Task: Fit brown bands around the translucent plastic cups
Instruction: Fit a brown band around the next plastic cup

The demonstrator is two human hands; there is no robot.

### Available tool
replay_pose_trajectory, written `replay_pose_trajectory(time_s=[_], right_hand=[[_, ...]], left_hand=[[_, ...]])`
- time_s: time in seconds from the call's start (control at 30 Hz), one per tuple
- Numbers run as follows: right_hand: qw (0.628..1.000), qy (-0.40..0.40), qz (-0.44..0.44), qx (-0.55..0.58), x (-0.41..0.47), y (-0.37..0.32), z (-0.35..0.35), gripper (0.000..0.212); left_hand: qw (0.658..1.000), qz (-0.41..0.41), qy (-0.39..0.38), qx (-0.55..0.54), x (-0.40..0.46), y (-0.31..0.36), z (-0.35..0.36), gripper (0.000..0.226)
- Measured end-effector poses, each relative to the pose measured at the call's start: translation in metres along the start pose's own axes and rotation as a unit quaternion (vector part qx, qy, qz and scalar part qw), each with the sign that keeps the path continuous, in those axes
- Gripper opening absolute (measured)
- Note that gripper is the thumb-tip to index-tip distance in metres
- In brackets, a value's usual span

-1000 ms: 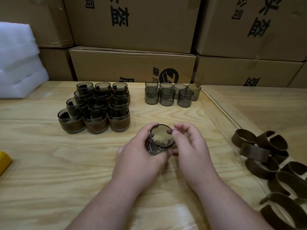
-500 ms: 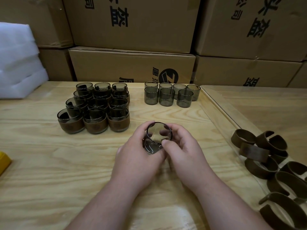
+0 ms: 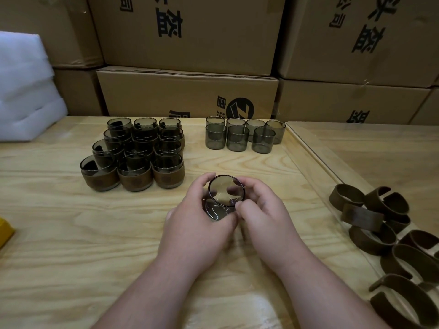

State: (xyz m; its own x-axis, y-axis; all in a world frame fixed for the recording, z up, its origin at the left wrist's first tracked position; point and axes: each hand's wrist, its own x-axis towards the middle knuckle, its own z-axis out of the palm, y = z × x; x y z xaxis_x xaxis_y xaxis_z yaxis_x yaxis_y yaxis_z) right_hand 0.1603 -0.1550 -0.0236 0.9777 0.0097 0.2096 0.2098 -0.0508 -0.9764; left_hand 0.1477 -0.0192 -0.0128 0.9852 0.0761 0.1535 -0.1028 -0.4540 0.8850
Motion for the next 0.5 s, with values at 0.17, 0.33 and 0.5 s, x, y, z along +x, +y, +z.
replay_pose_trajectory(time_s=[0.17,0.33,0.5], right_hand=[[0.999,0.003,-0.006,-0.033,-0.0005,-0.0015,0.0006,0.04],[0.999,0.005,-0.01,-0.044,-0.003,-0.0035,0.002,0.04],[0.999,0.013,-0.006,-0.05,-0.0047,-0.0049,0.0018,0.055]], left_hand=[[1.0,0.02,-0.001,-0.011,0.0002,0.0008,-0.0002,0.068],[0.999,0.035,0.002,-0.01,-0.0013,-0.0002,-0.0007,0.067],[0.999,0.048,-0.005,0.007,-0.0034,-0.0011,-0.0007,0.074]])
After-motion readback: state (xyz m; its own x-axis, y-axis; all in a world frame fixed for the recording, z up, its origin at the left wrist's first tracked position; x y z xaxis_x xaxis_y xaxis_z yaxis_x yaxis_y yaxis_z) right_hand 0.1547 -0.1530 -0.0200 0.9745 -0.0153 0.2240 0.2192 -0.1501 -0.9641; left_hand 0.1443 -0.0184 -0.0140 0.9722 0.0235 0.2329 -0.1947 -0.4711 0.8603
